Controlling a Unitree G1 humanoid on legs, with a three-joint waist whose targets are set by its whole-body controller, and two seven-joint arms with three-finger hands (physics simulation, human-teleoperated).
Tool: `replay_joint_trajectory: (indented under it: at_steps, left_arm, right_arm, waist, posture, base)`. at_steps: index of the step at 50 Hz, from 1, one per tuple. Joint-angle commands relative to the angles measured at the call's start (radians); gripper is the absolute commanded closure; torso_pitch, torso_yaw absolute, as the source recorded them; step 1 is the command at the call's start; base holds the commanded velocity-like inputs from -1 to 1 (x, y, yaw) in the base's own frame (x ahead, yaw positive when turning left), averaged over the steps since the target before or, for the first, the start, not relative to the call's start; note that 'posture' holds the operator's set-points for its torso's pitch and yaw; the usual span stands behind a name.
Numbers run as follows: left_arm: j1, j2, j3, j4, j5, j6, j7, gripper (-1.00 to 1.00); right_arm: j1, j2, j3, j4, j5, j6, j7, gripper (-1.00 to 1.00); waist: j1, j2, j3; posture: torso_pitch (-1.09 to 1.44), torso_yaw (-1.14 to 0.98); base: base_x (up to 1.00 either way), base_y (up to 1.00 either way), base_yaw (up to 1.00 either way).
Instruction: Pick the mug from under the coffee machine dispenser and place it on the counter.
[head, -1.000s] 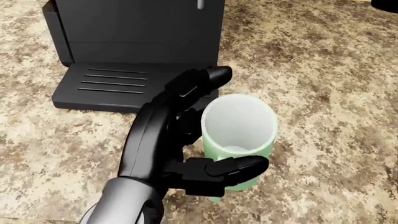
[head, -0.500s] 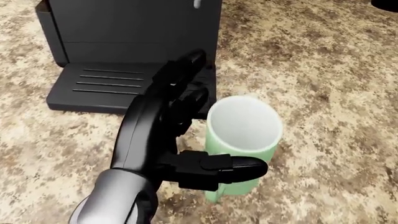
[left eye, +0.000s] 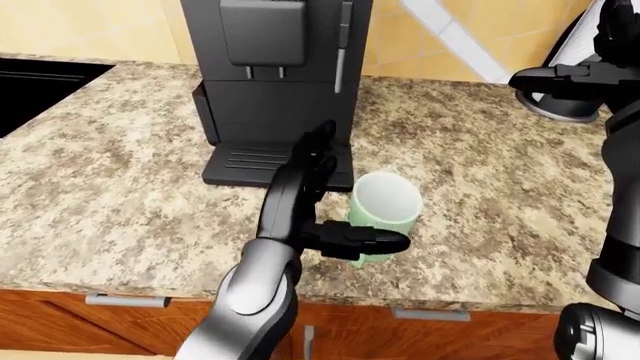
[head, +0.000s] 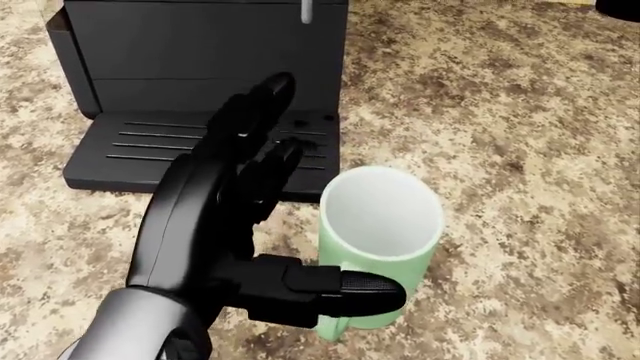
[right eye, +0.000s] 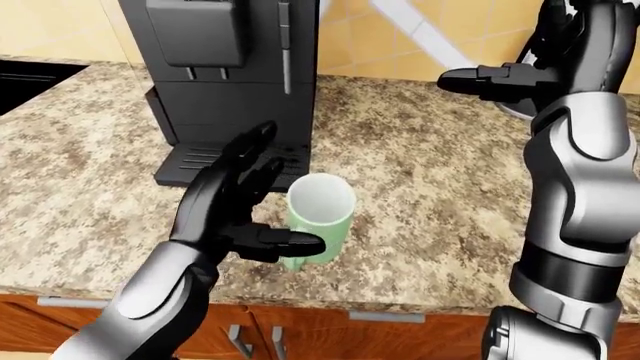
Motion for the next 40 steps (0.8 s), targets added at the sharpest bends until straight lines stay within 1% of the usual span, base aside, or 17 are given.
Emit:
replay_joint_trajectory:
  at_steps: [1, 2, 4, 10, 15, 18, 20, 23, 25, 26, 30, 32, 34, 37, 39, 40]
  left_arm:
    - [-0.034, -0.008, 0.003, -0.034, -0.014, 0.004, 0.001, -0.87]
    - [-0.047, -0.008, 0.013, -0.043, -0.021, 0.023, -0.002, -0.95]
    - [-0.084, -0.006, 0.043, -0.055, -0.033, 0.058, -0.006, -1.00]
    - [-0.153, 0.012, 0.102, -0.084, -0.066, 0.122, -0.011, -1.00]
    - [-0.207, 0.006, 0.149, -0.121, -0.097, 0.186, -0.018, -1.00]
    - [-0.239, 0.009, 0.182, -0.128, -0.130, 0.213, -0.018, -1.00]
    - [-0.253, 0.026, 0.203, -0.128, -0.167, 0.223, -0.006, -1.00]
    - [-0.288, 0.047, 0.247, -0.128, -0.237, 0.242, 0.024, -1.00]
    - [-0.308, 0.077, 0.290, -0.128, -0.297, 0.252, 0.043, -1.00]
    - [-0.316, 0.098, 0.317, -0.128, -0.322, 0.253, 0.044, -1.00]
    - [-0.363, 0.150, 0.412, -0.128, -0.406, 0.253, 0.066, -1.00]
    - [-0.393, 0.197, 0.471, -0.112, -0.438, 0.253, 0.060, -1.00]
    - [-0.413, 0.230, 0.511, -0.096, -0.485, 0.253, 0.075, -1.00]
    - [-0.423, 0.265, 0.555, -0.092, -0.590, 0.253, 0.125, -1.00]
    - [-0.427, 0.286, 0.580, -0.097, -0.690, 0.253, 0.172, -1.00]
    - [-0.432, 0.299, 0.596, -0.088, -0.745, 0.253, 0.212, -1.00]
  right_arm:
    - [-0.031, -0.019, -0.013, -0.029, -0.002, -0.024, -0.002, -1.00]
    - [-0.035, -0.022, -0.015, -0.027, -0.001, -0.022, -0.002, -1.00]
    - [-0.034, -0.023, -0.016, -0.024, -0.001, -0.025, -0.001, -1.00]
    - [-0.039, -0.026, -0.015, -0.023, 0.001, -0.023, -0.003, -1.00]
    - [-0.036, -0.024, -0.014, -0.025, 0.000, -0.024, -0.002, -1.00]
    - [-0.038, -0.026, -0.015, -0.024, 0.000, -0.023, -0.002, -1.00]
    - [-0.036, -0.025, -0.014, -0.024, -0.001, -0.023, -0.002, -1.00]
    - [-0.036, -0.022, -0.012, -0.026, -0.003, -0.022, -0.002, -1.00]
    - [-0.040, -0.025, -0.014, -0.023, -0.002, -0.021, -0.001, -1.00]
    - [-0.041, -0.026, -0.014, -0.021, -0.002, -0.021, 0.000, -1.00]
    - [-0.039, -0.025, -0.013, -0.022, -0.003, -0.024, 0.001, -1.00]
    - [-0.043, -0.029, -0.014, -0.018, -0.003, -0.023, 0.002, -1.00]
    - [-0.043, -0.029, -0.014, -0.018, -0.003, -0.022, 0.001, -1.00]
    - [-0.043, -0.029, -0.013, -0.020, -0.003, -0.021, 0.002, -1.00]
    - [-0.045, -0.031, -0.014, -0.019, -0.002, -0.019, 0.002, -1.00]
    - [-0.047, -0.033, -0.015, -0.019, -0.001, -0.017, 0.002, -1.00]
  waist:
    - [0.000, -0.007, -0.022]
    - [0.000, -0.007, -0.022]
    - [0.000, -0.006, -0.021]
    - [-0.002, -0.005, -0.017]
    - [-0.004, -0.003, -0.014]
    - [-0.005, -0.002, -0.013]
    - [-0.005, -0.001, -0.012]
    - [-0.006, 0.001, -0.011]
    - [-0.007, 0.003, -0.011]
    - [-0.008, 0.004, -0.010]
    - [-0.011, 0.011, -0.008]
    - [-0.012, 0.014, -0.007]
    - [-0.013, 0.019, -0.006]
    - [-0.015, 0.025, -0.006]
    - [-0.016, 0.029, -0.006]
    - [-0.017, 0.030, -0.006]
  posture:
    - [0.00, 0.00]
    - [0.00, 0.00]
    - [0.00, 0.00]
    - [0.00, 0.00]
    - [0.00, 0.00]
    - [0.00, 0.00]
    - [0.00, 0.00]
    - [0.00, 0.00]
    - [0.00, 0.00]
    - [0.00, 0.00]
    - [0.00, 0.00]
    - [0.00, 0.00]
    - [0.00, 0.00]
    - [0.00, 0.00]
    - [0.00, 0.00]
    - [0.00, 0.00]
  base:
    - [0.00, 0.00, 0.00]
    - [0.00, 0.00, 0.00]
    - [0.00, 0.00, 0.00]
    - [0.00, 0.00, 0.00]
    - [0.00, 0.00, 0.00]
    - [0.00, 0.00, 0.00]
    - [0.00, 0.00, 0.00]
    - [0.00, 0.00, 0.00]
    - [0.00, 0.00, 0.00]
    - [0.00, 0.00, 0.00]
    - [0.00, 0.00, 0.00]
    - [0.00, 0.00, 0.00]
    - [0.00, 0.00, 0.00]
    - [0.00, 0.00, 0.00]
    - [0.00, 0.00, 0.00]
    - [0.00, 0.00, 0.00]
